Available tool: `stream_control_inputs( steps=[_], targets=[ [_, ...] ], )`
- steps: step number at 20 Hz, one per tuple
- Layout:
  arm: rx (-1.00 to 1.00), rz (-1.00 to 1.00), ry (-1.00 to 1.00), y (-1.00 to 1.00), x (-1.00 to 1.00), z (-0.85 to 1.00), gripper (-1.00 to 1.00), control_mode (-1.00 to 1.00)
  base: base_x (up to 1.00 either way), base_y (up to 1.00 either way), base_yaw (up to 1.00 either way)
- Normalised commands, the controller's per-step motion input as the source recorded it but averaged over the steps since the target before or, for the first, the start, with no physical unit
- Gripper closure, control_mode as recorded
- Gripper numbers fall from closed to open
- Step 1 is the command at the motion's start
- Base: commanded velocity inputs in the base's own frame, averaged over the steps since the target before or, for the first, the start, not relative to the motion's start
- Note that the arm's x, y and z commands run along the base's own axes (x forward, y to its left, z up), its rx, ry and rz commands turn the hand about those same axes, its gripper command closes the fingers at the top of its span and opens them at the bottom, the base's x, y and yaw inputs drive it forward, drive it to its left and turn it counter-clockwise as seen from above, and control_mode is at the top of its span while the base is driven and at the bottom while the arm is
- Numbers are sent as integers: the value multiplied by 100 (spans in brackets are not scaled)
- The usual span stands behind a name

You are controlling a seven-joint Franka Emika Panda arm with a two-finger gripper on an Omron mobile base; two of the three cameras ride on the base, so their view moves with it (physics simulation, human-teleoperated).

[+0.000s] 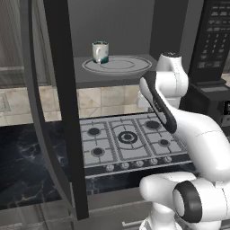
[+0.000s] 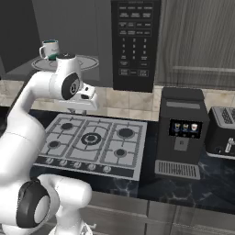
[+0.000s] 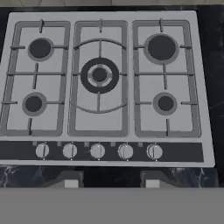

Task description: Pick the cup of tea, navigate to the dining table, and place it on the saucer.

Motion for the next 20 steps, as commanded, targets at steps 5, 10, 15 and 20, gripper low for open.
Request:
stream_control_inputs(
  steps=[5,10,15,20],
  targets=[
    [0,1,-22,17,-61,0,-100,-100,0,0,0],
    [1,0,-50,57,-45,25,-100,-100,0,0,0],
    [3,0,-39,52,-9,72,-100,-100,0,0,0],
    [8,0,-25,45,0,97,-100,-100,0,0,0]
  ],
)
